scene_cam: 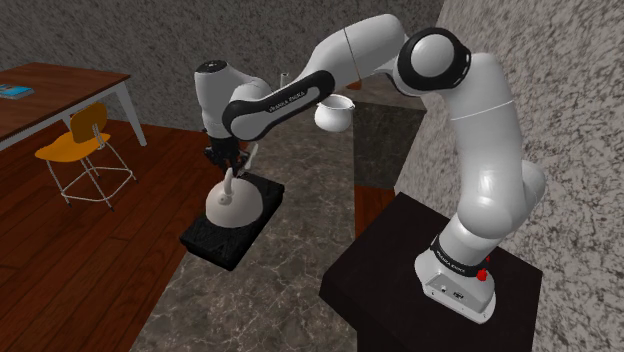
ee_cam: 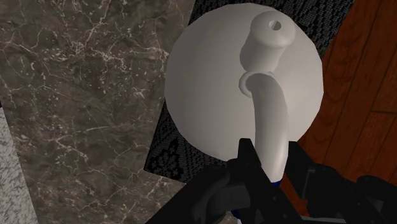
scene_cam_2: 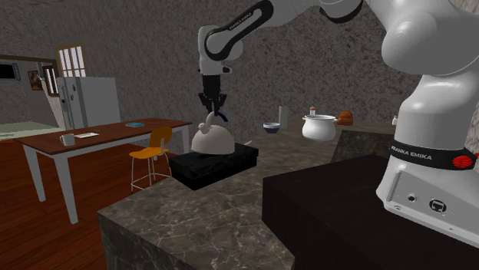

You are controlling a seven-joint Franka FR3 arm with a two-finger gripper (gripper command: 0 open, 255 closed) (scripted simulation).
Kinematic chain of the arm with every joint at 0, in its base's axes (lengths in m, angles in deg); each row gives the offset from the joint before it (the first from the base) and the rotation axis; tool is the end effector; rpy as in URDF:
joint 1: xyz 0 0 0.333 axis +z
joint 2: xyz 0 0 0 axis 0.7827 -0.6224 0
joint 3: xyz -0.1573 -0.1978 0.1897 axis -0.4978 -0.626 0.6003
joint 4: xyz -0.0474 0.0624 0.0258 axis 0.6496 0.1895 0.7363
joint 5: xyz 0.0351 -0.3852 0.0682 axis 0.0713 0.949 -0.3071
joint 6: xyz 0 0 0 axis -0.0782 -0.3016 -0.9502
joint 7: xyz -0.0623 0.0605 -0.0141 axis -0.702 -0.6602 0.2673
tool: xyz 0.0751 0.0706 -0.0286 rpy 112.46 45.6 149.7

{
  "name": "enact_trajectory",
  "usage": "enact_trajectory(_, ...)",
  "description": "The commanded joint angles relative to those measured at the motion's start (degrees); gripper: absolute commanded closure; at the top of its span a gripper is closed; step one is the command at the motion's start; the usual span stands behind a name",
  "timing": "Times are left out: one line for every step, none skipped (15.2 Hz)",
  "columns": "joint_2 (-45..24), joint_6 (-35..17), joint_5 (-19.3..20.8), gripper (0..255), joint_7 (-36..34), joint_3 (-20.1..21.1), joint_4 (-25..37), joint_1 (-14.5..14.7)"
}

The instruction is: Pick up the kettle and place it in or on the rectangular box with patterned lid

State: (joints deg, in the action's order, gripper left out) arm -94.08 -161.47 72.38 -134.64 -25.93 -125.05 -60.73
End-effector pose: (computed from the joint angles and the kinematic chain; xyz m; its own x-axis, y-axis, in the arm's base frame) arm 0.6443 0.2714 0.3019 0.5921 -0.7999 0.0979 -0.8012 -0.5974 -0.0360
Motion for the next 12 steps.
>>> enact_trajectory(-0.92, -1.06, 0.69, 255, -0.41, -0.54, -0.10, 0.33)
enact_trajectory(-0.92, -1.07, 0.69, 255, -0.41, -0.54, -0.11, 0.33)
enact_trajectory(-0.92, -1.06, 0.69, 255, -0.41, -0.54, -0.11, 0.33)
enact_trajectory(-0.92, -1.06, 0.69, 255, -0.41, -0.54, -0.11, 0.33)
enact_trajectory(-0.92, -1.06, 0.69, 255, -0.41, -0.54, -0.10, 0.33)
enact_trajectory(-0.92, -1.06, 0.69, 255, -0.41, -0.54, -0.10, 0.33)
enact_trajectory(-0.92, -1.06, 0.69, 255, -0.41, -0.54, -0.10, 0.33)
enact_trajectory(-0.92, -1.06, 0.69, 255, -0.41, -0.54, -0.10, 0.33)
enact_trajectory(-0.92, -1.06, 0.69, 255, -0.41, -0.54, -0.10, 0.33)
enact_trajectory(-0.92, -1.15, 0.73, 0, -0.50, -0.55, -0.21, 0.35)
enact_trajectory(-0.83, -1.15, 0.68, 0, -0.46, -0.51, -0.30, 0.27)
enact_trajectory(-0.79, -1.18, 0.68, 0, -0.45, -0.50, -0.36, 0.23)
